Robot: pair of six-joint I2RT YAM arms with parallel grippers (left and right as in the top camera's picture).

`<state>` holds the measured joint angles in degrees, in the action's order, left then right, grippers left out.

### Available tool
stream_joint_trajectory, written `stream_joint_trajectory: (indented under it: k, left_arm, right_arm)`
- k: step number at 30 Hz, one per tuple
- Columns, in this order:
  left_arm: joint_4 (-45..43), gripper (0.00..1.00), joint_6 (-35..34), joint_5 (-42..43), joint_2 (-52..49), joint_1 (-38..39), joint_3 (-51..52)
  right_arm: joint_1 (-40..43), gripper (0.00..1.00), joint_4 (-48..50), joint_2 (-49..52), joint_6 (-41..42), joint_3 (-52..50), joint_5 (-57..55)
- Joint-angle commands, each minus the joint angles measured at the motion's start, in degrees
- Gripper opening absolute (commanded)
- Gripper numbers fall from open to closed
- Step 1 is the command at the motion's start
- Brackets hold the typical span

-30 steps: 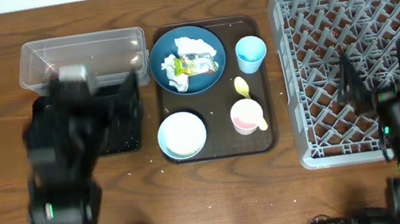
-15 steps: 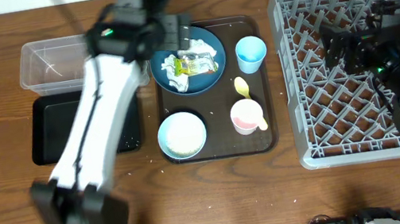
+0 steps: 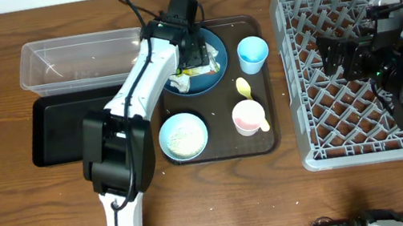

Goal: Sort waste into correct bins and load items into the dishwasher rack
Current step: 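Reach left gripper into blue bowl and grasp the tissue and wrapper, then carry the tissue with left gripper and drop it into clear container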

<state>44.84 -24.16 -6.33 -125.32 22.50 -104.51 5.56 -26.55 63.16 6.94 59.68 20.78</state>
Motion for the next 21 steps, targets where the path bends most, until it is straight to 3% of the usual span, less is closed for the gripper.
stream_joint_trajectory:
  k: [1,6,9,13,17,21]
  left_arm:
    - [-0.2,0.95,-7.7,-3.8,-1.9,-0.2,-1.0]
    - [-0.4,0.91,-7.7,-3.8,-4.8,-0.2,-0.9]
    - [-0.4,0.66,-7.7,-3.8,-5.5,-0.2,-0.9]
    - [-1.7,0.44,-7.7,-3.8,-4.8,-0.2,-1.0]
    - [-2.6,0.26,-7.7,-3.5,-3.8,-0.2,-1.1]
    - [-2.8,0.15,-7.7,-3.5,-2.2,-0.2,-1.2]
  right_arm:
    - [0.0,0.99,-0.5,-0.1,-0.4,1.3,0.4]
    - [0.0,0.99,-0.5,-0.1,-0.4,1.3,0.4]
    - [0.0,0.99,-0.5,-0.1,-0.4,1.3,0.2]
    - [0.0,0.99,-0.5,-0.1,-0.4,1.3,0.2]
    - [0.0,0.99,-0.5,-0.1,-0.4,1.3,0.2]
    - [0.0,0.99,-0.5,-0.1,-0.4,1.3,0.2]
